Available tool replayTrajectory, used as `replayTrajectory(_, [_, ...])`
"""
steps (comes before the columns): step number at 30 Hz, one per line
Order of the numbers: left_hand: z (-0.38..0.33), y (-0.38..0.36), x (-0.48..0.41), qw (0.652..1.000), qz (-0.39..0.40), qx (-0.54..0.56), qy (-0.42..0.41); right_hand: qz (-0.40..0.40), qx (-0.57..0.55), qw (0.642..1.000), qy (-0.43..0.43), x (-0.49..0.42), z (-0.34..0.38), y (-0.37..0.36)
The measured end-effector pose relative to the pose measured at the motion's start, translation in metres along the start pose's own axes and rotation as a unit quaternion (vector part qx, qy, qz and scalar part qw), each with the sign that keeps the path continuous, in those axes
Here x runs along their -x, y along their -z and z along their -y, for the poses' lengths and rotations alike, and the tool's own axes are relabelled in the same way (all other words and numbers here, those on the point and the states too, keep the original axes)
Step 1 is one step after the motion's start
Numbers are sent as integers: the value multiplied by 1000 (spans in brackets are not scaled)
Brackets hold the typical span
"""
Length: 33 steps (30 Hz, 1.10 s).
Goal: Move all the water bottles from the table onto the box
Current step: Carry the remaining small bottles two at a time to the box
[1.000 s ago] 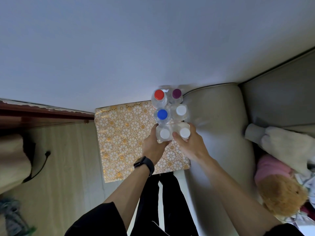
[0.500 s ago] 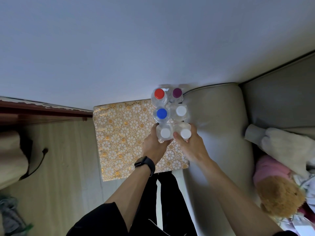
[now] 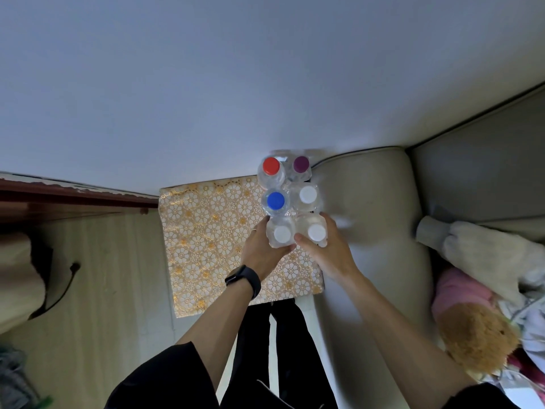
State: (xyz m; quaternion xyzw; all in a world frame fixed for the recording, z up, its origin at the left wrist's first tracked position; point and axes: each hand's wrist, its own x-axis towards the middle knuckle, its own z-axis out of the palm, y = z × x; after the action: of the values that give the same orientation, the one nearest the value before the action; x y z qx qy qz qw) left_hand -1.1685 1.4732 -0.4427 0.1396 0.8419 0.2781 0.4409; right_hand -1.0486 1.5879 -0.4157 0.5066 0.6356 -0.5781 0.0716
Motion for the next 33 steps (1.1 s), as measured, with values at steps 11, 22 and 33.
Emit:
replayTrajectory(11, [-2, 17, 6, 998, 37, -50, -32, 23, -48, 998, -24, -3, -3, 4])
replayTrajectory(22, [-47, 78, 59, 985, 63, -142, -73, 38, -49, 995, -80, 39, 33, 23])
replayTrajectory(33, [-131, 213, 172, 964, -85, -159, -196, -185, 145, 919, 317, 190, 204, 84])
